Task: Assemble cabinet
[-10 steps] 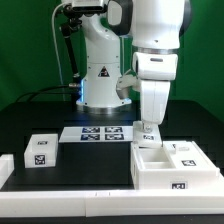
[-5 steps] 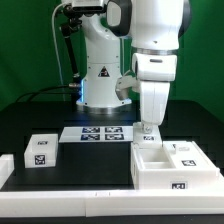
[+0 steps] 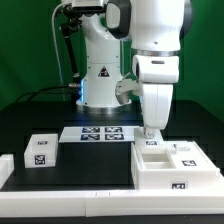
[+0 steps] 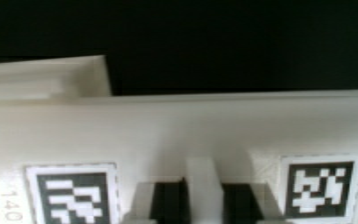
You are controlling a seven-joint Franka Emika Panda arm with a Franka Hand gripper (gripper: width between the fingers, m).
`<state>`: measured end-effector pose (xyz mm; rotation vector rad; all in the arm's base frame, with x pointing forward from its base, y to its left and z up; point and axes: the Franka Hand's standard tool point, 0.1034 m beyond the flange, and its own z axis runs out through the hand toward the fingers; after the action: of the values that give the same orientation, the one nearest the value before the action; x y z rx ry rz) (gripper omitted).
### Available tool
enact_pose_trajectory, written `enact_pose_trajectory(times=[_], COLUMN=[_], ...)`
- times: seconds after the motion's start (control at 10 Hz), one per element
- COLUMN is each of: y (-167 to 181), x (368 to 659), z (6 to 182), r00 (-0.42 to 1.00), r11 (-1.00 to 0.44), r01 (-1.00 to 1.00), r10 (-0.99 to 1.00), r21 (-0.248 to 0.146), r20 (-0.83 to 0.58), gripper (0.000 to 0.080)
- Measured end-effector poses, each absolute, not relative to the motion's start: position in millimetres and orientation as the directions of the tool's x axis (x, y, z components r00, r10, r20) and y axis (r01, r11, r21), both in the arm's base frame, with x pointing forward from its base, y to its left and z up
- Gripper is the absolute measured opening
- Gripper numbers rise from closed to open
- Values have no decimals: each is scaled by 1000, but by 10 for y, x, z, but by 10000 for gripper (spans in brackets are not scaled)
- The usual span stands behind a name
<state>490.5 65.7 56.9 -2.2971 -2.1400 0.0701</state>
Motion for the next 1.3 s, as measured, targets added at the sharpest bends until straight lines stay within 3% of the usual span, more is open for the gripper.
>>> enact_pose_trajectory(times=[0.3, 0.9, 1.3], y=[626, 604, 603], x=[5218, 5305, 5764], z=[574, 577, 586], r00=[25, 12, 7], r11=[-25, -12, -7], r01=[1000, 1000, 999], r10=[1000, 1000, 1000], r21=[3, 16, 33], r20=[-13, -7, -2], gripper=[69, 69, 69])
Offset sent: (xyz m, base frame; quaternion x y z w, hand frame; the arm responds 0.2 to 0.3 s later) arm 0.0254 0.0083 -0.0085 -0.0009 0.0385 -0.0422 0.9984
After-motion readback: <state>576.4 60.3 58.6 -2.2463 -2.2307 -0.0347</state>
